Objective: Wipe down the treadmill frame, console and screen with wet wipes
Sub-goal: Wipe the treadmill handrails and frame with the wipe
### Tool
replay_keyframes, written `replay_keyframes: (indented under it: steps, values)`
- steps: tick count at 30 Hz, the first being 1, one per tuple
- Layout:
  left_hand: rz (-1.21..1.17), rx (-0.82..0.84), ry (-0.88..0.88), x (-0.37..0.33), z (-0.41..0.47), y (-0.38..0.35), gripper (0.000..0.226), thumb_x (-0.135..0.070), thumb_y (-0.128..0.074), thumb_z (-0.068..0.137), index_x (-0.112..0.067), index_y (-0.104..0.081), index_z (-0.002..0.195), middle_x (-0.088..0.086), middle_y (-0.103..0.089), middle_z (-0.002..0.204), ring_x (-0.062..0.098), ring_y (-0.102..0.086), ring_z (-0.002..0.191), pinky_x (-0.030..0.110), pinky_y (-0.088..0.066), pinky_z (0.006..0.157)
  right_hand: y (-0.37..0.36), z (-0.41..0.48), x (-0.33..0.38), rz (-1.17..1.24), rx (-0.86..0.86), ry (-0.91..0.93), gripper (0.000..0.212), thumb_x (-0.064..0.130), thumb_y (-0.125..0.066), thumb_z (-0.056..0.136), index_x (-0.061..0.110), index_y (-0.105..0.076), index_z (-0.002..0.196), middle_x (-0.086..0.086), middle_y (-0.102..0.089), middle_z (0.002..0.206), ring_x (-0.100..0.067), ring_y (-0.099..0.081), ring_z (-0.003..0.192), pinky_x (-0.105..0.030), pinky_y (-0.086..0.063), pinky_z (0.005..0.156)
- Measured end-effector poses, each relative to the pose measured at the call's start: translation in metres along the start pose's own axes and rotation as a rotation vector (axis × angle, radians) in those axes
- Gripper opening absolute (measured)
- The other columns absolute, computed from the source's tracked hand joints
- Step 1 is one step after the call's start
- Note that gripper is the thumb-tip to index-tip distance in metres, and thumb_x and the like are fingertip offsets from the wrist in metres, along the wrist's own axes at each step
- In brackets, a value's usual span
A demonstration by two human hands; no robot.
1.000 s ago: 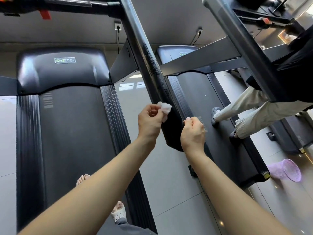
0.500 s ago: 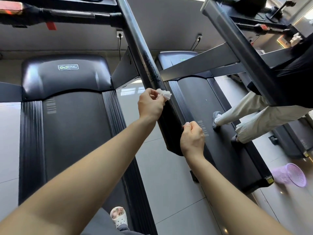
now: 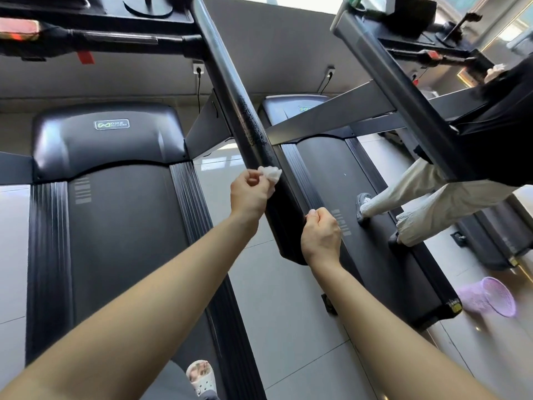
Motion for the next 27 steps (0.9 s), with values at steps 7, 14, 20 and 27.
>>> replay_keyframes:
  steps: [7, 14, 20, 27]
  values:
    - [0.177, 0.203, 0.043, 0.024, -0.028, 0.012, 0.013, -0.013, -0.073, 0.092, -0.016, -0.063, 0.084, 0.002, -0.066, 0.077, 0.013, -0.061, 0.072, 0.023, -0.048, 0.064, 0.003, 0.003, 0.007, -0.099, 0.081, -0.022, 0.037, 0.023, -0.038, 0.107, 0.017, -0.037, 0.070, 0.000, -0.048, 0.075, -0.030, -0.045, 0.082, -0.036, -0.027, 0.070]
    - [0.040, 0.066, 0.038, 0.001, 0.012, 0.008, 0.014, -0.021, -0.071, 0.096, -0.018, -0.060, 0.089, 0.001, -0.059, 0.080, 0.018, -0.062, 0.081, 0.042, -0.059, 0.091, 0.011, 0.016, 0.027, -0.139, 0.134, -0.073, 0.036, 0.026, -0.042, 0.101, 0.013, -0.040, 0.067, -0.002, -0.050, 0.070, -0.028, -0.048, 0.075, -0.038, -0.033, 0.061]
    - [0.111, 0.226, 0.057, 0.019, 0.002, 0.023, 0.008, -0.009, -0.069, 0.095, -0.014, -0.063, 0.095, 0.007, -0.064, 0.083, 0.019, -0.065, 0.080, 0.028, -0.054, 0.071, -0.002, 0.008, 0.028, -0.093, 0.059, -0.084, 0.038, 0.040, -0.035, 0.108, 0.013, -0.052, 0.087, -0.014, -0.067, 0.105, -0.034, -0.057, 0.100, -0.037, -0.034, 0.076]
    - [-0.187, 0.193, 0.259, 0.025, 0.029, 0.025, 0.022, -0.034, -0.073, 0.094, -0.022, -0.060, 0.081, -0.007, -0.063, 0.073, 0.010, -0.050, 0.067, 0.026, -0.039, 0.068, -0.009, 0.015, 0.025, -0.142, 0.041, -0.010, 0.043, 0.042, -0.037, 0.107, 0.014, -0.049, 0.077, -0.015, -0.067, 0.096, -0.036, -0.058, 0.097, -0.040, -0.036, 0.075]
Point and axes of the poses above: each hand's wrist, its own z-axis towards the middle knuckle, its own y-axis out of the back of the hand, x = y × z, the point moved 1 cm from there along z, towards the middle knuckle
